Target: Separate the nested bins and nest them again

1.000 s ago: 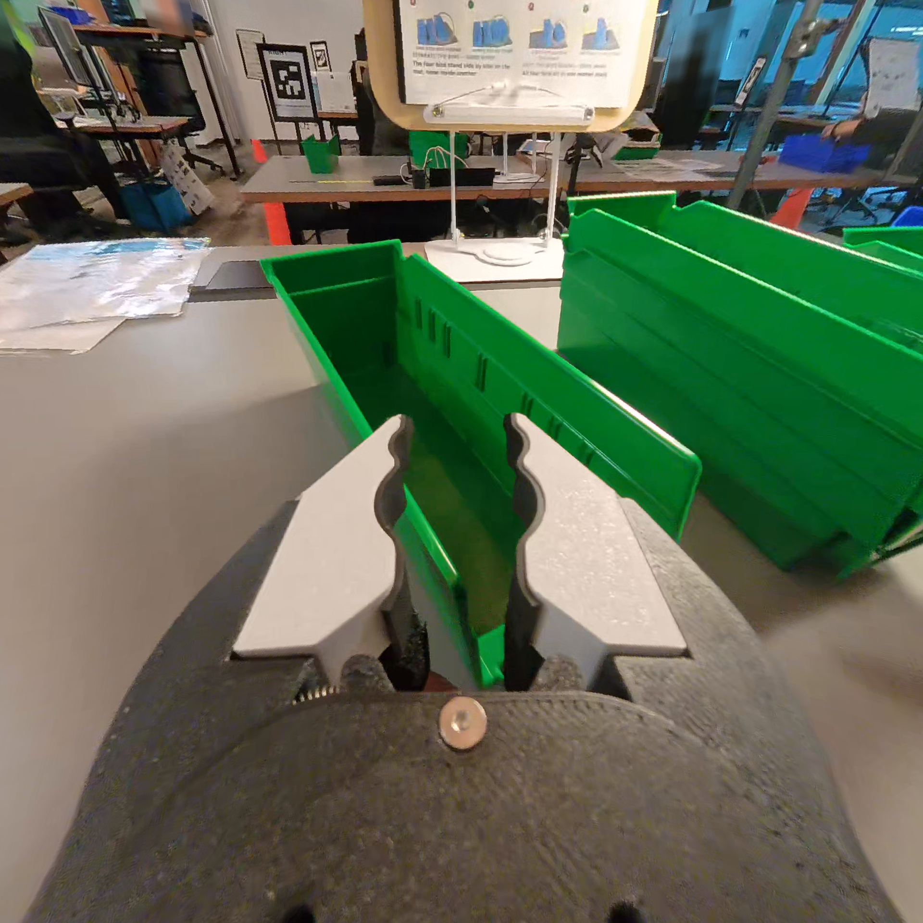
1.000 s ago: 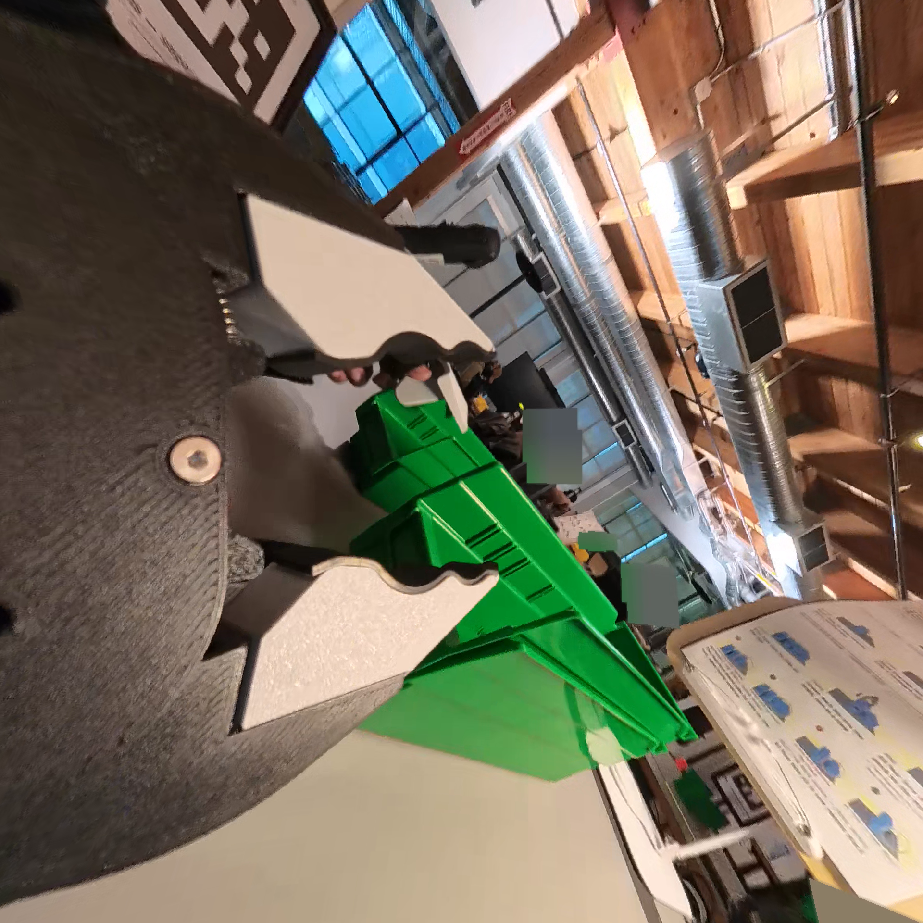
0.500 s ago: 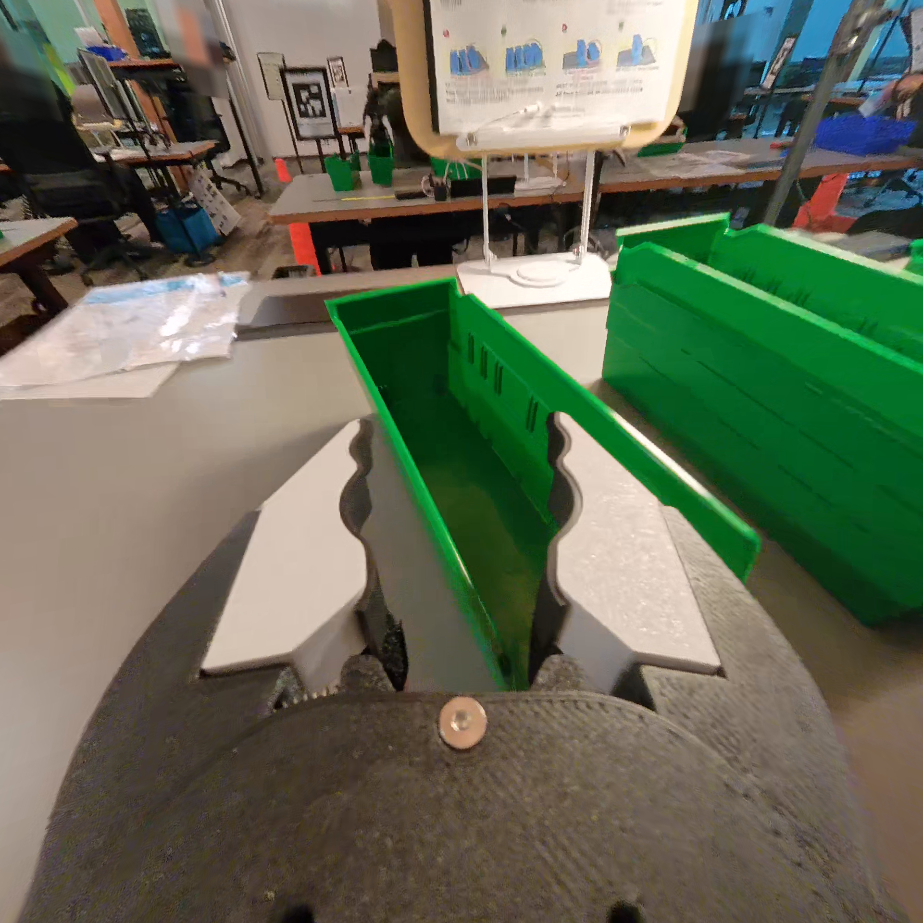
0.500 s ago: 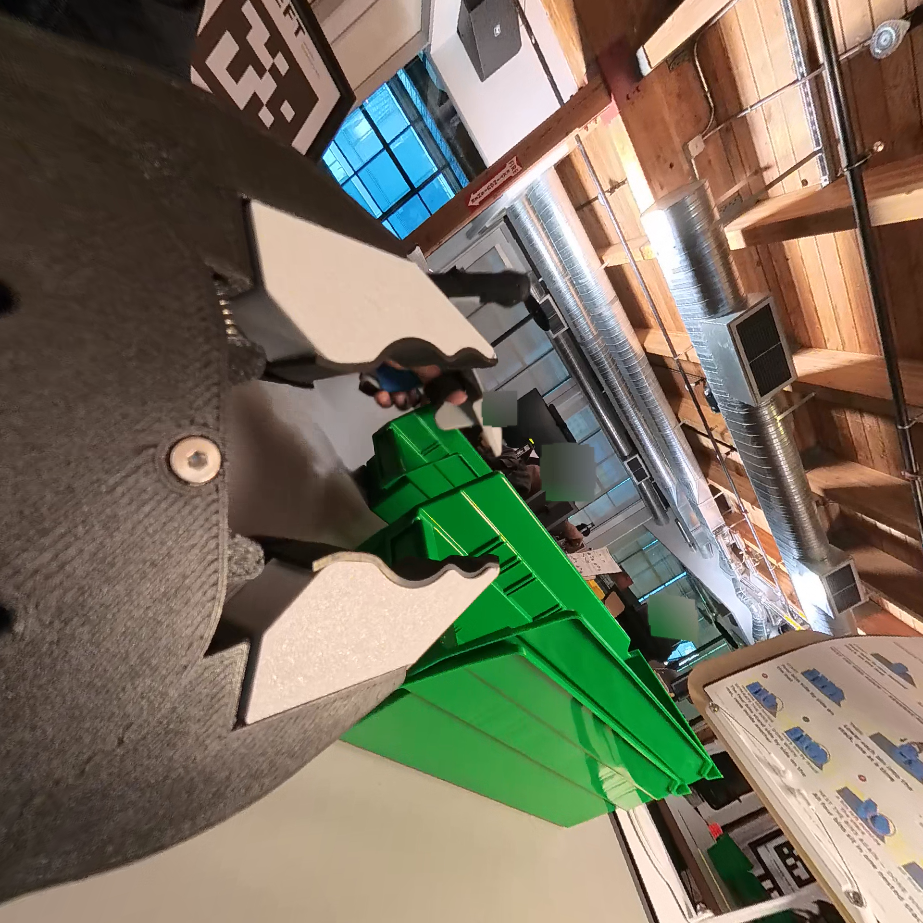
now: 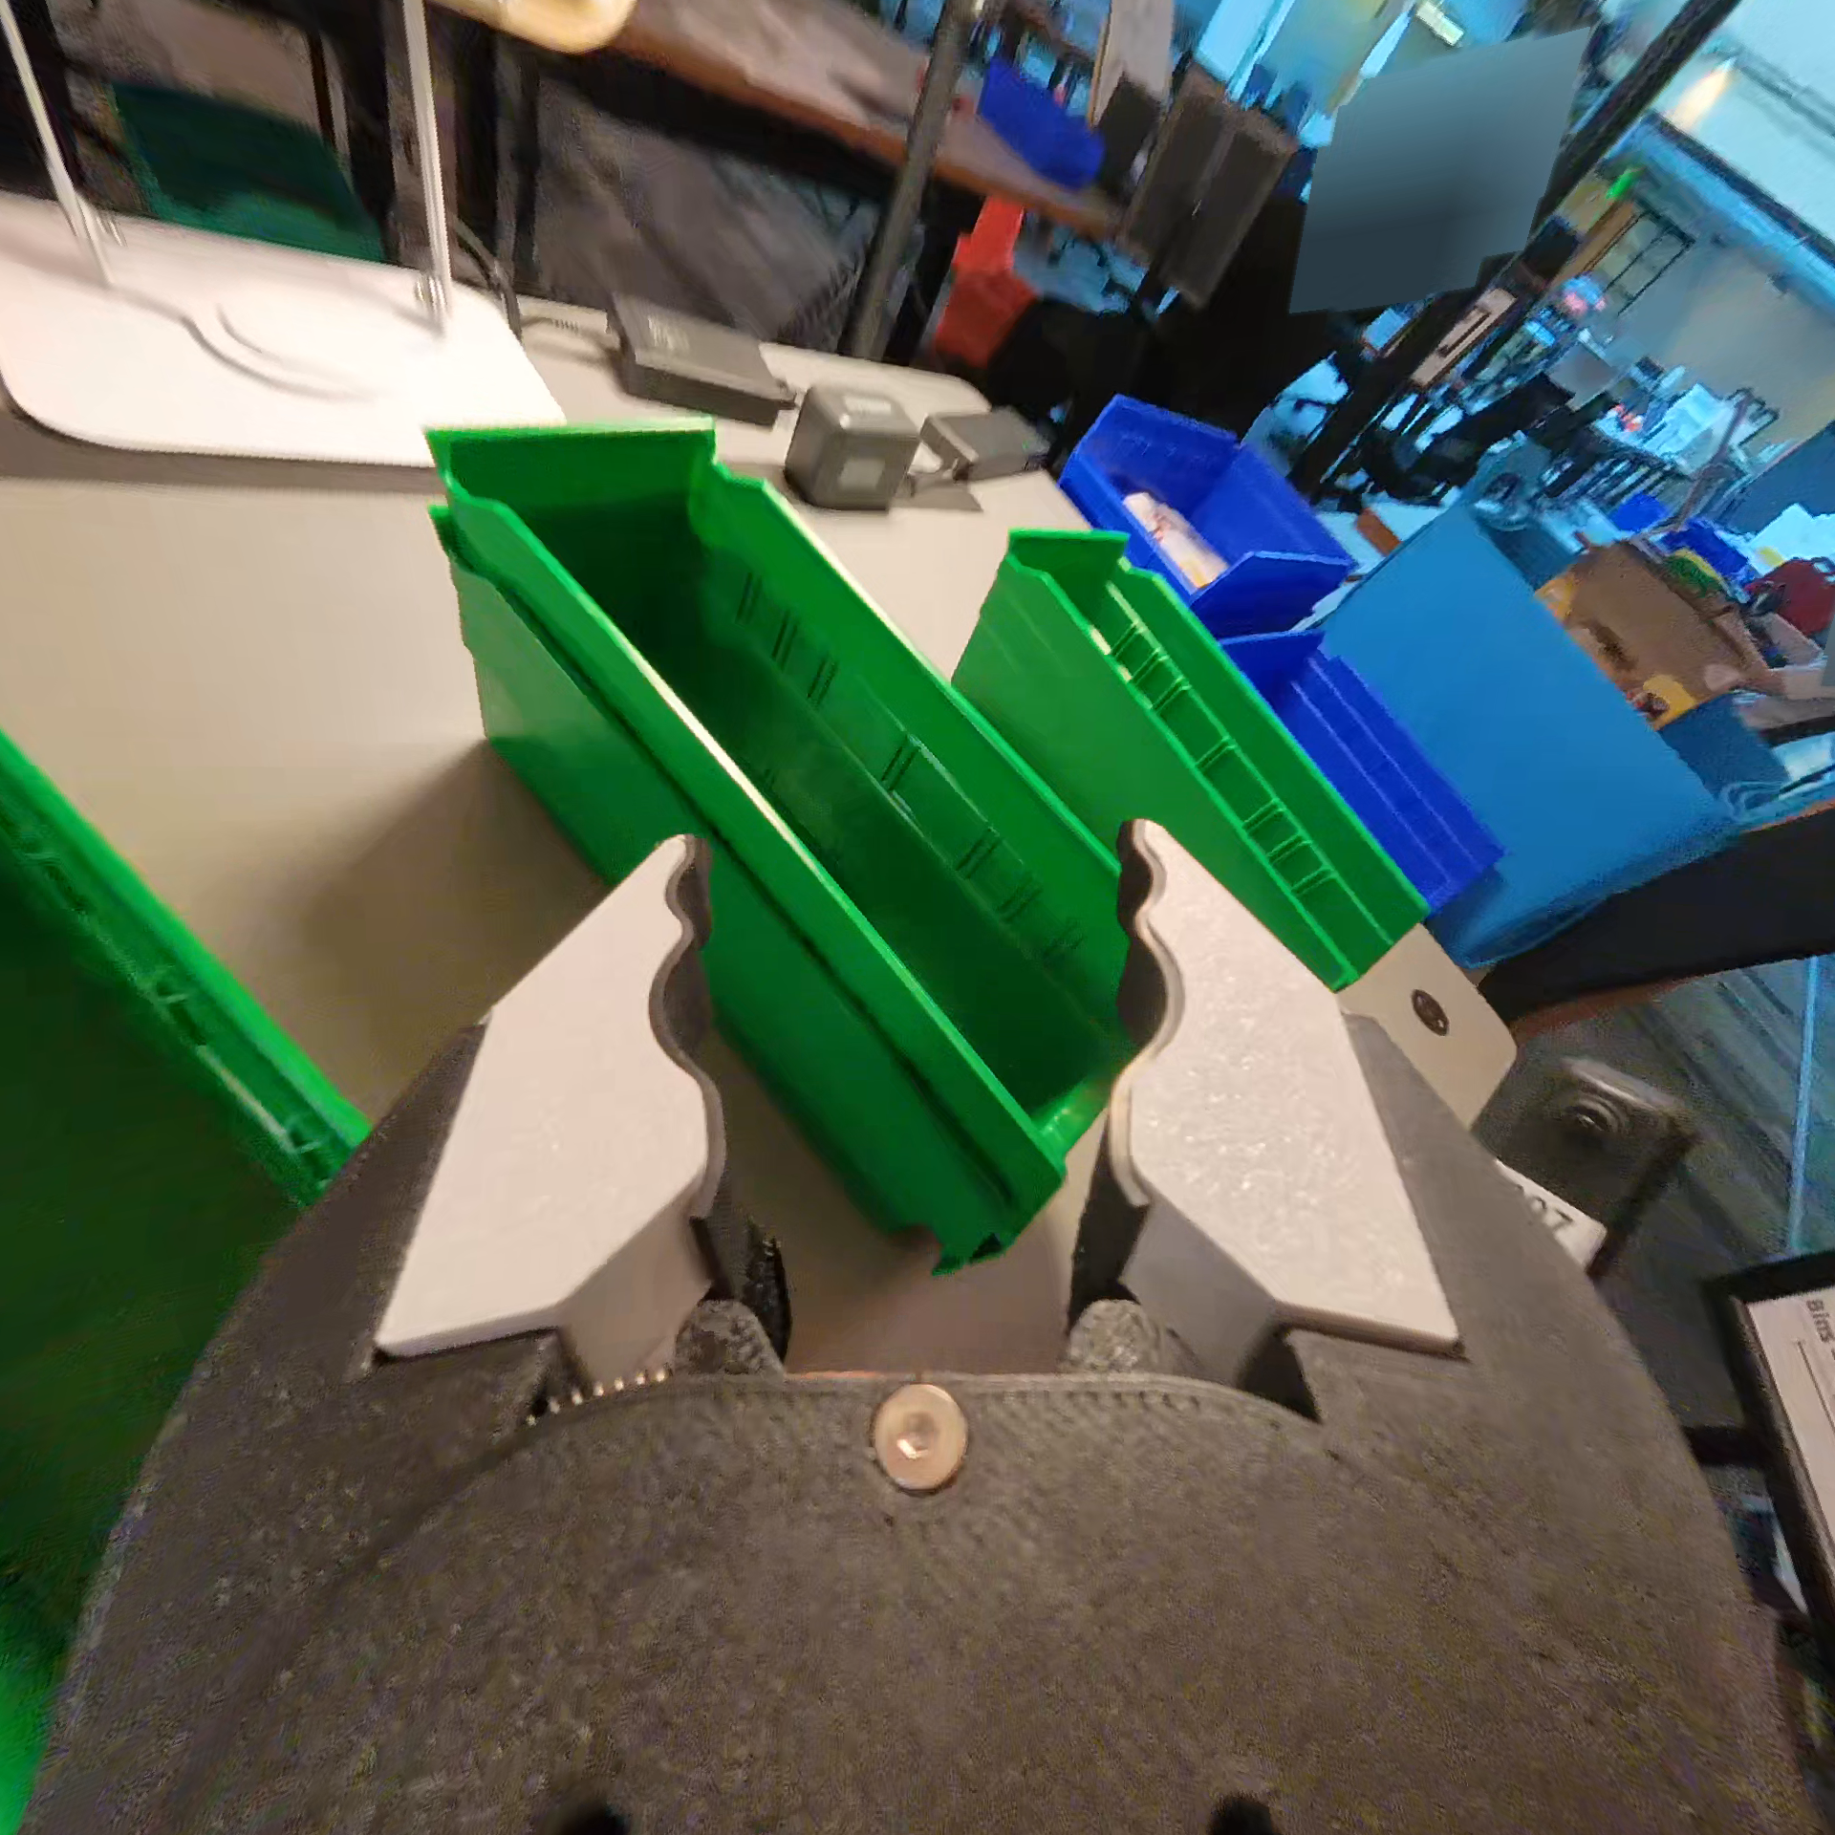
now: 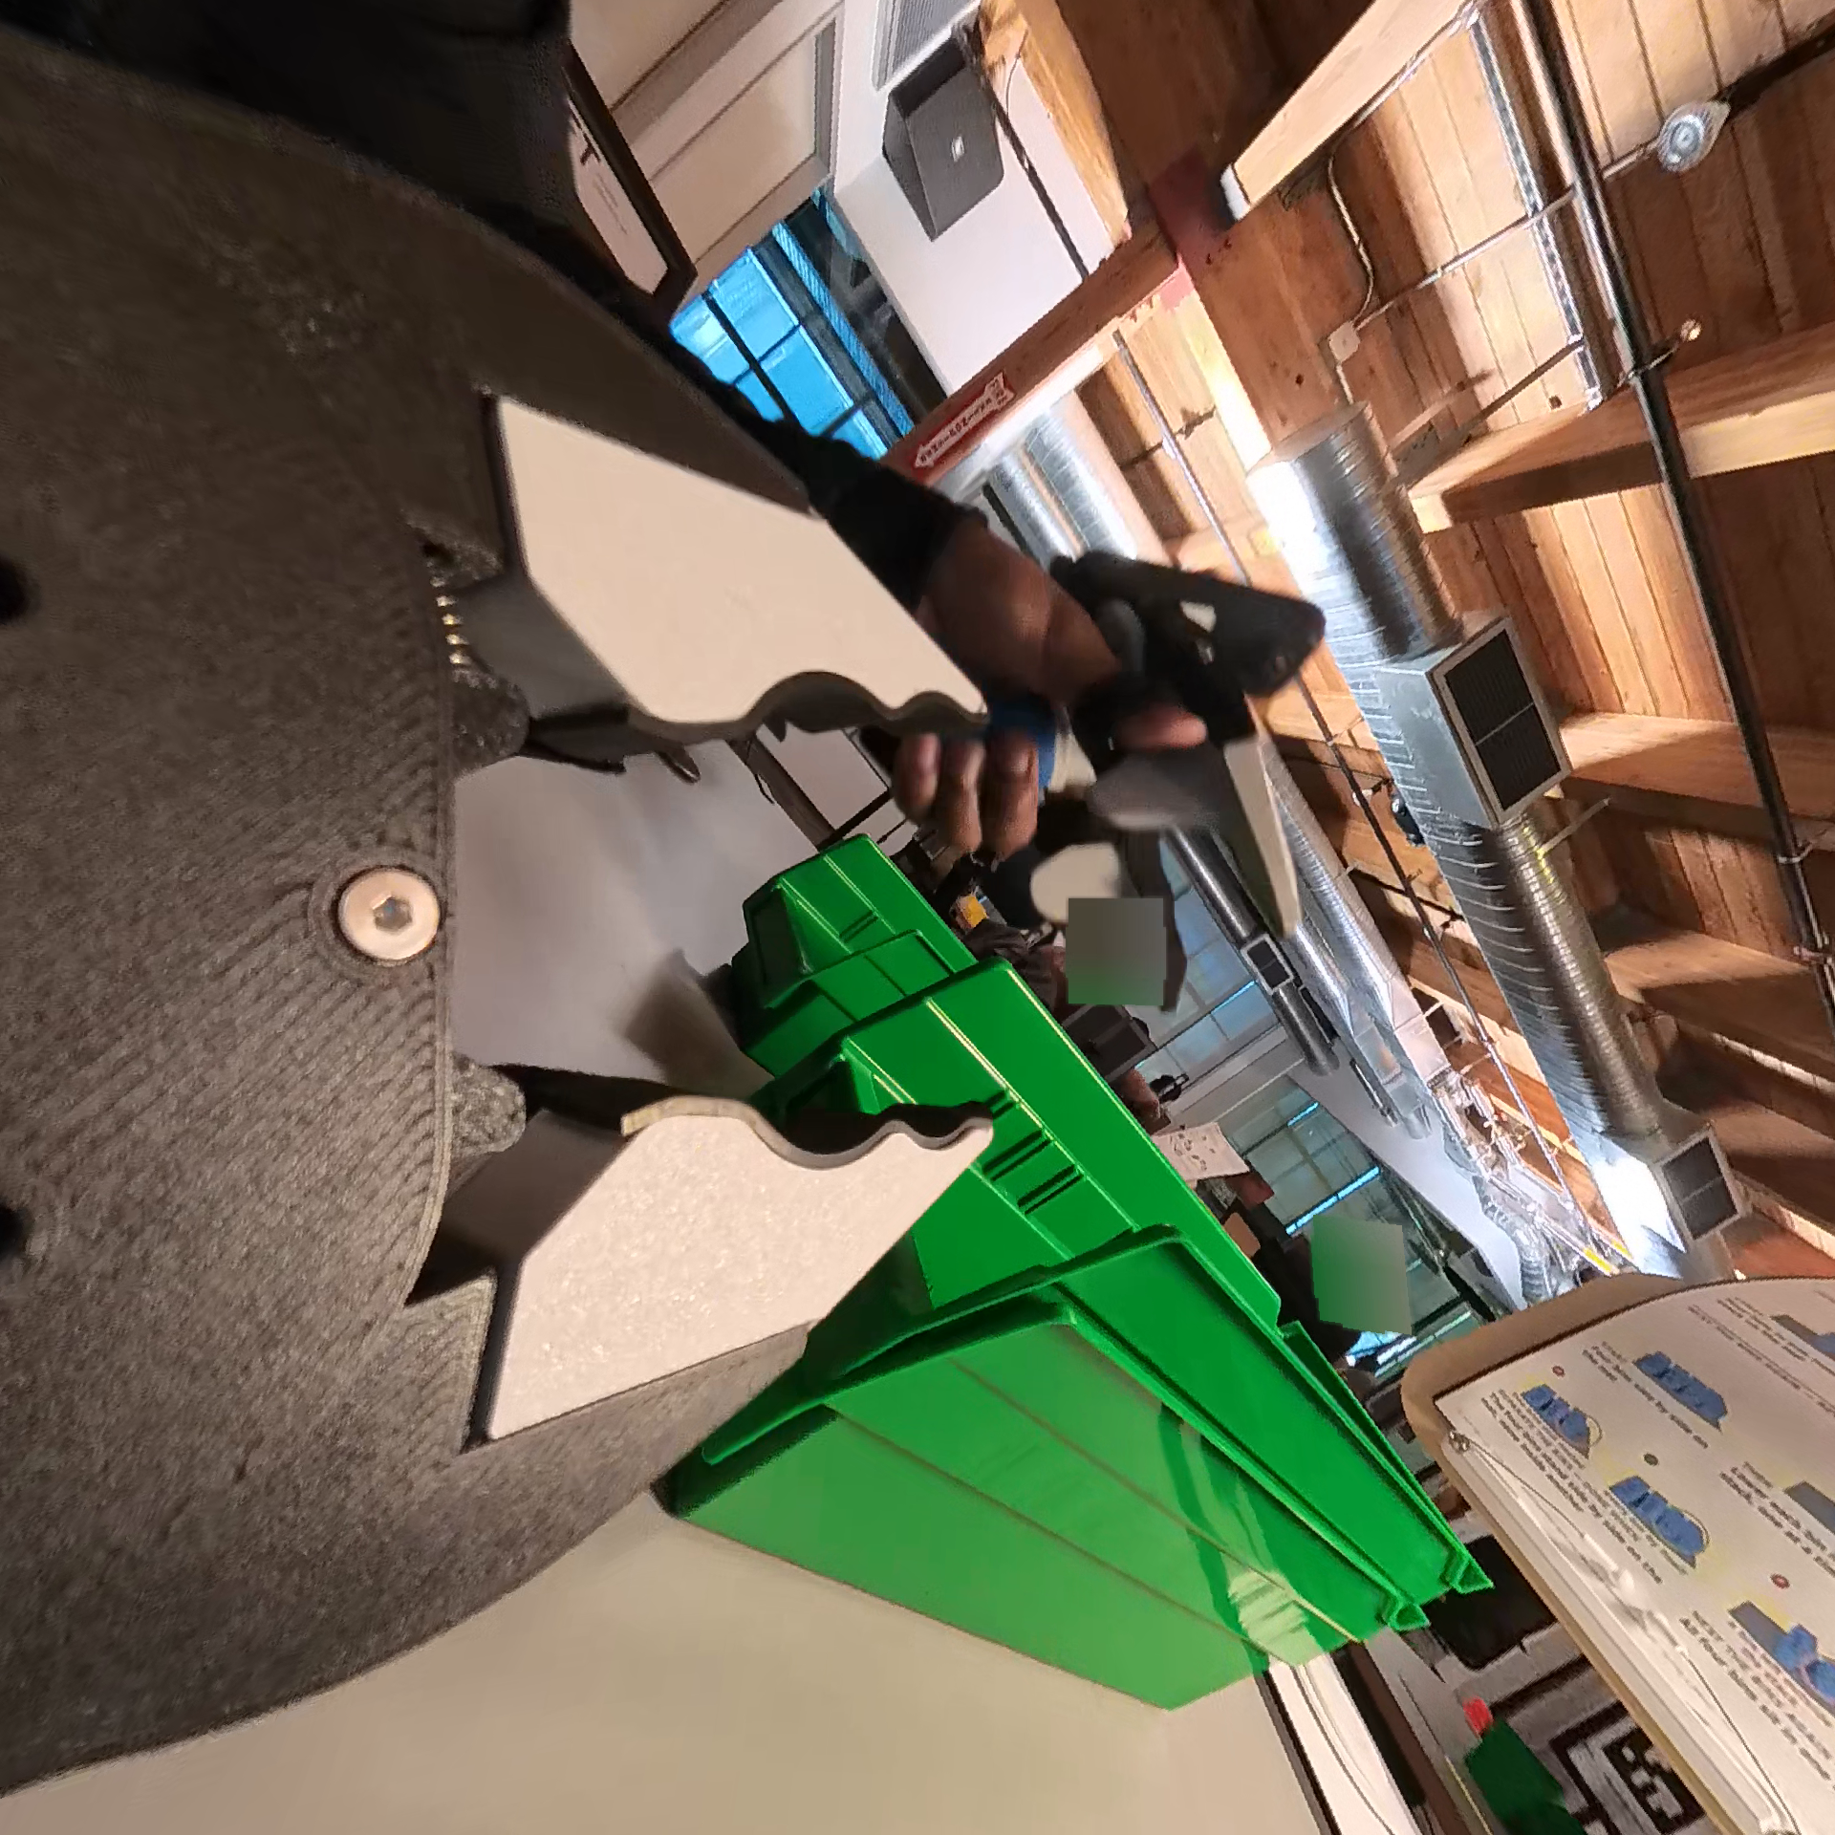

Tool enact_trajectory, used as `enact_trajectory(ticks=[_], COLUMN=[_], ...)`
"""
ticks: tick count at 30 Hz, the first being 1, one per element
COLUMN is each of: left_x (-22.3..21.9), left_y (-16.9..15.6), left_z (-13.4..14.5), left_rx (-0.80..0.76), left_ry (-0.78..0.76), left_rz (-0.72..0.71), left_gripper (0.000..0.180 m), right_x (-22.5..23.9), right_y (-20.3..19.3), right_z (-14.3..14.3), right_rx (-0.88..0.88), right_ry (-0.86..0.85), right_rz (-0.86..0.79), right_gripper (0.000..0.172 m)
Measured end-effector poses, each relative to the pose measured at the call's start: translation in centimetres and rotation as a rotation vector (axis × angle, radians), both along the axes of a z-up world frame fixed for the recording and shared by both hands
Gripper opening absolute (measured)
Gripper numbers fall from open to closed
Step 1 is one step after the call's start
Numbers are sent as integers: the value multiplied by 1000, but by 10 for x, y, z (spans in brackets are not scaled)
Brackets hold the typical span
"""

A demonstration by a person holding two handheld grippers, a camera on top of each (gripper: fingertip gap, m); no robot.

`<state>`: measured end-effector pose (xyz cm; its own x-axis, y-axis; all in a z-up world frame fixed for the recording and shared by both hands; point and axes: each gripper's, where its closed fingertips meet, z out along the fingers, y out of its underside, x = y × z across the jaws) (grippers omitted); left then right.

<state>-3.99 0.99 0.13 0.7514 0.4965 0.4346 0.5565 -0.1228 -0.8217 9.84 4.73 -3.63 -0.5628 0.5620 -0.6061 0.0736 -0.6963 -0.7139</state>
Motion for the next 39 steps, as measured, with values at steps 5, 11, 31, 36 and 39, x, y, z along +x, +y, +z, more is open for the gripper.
enact_trajectory(ticks=[5, 11, 31, 36, 39], left_x=[-16, -24, -42, -52, -50], left_y=[32, 48, 90, 92, 92], left_z=[-31, -57, -41, -62, -71], left_rx=[-56, -254, -694, -777, -772], left_ry=[-89, 24, 273, 190, 108], left_rz=[22, -11, -170, -159, -179], left_gripper=[90, 71, 132, 141, 138], right_x=[6, 4, 9, 10, 9], right_y=[-10, -3, 1, 1, 1], right_z=[2, 3, 7, 8, 8], right_rx=[4, -66, -121, -132, -138], right_ry=[23, 21, 49, 50, 48], right_rz=[83, 119, 155, 166, 173], right_gripper=[75, 76, 71, 70, 70])
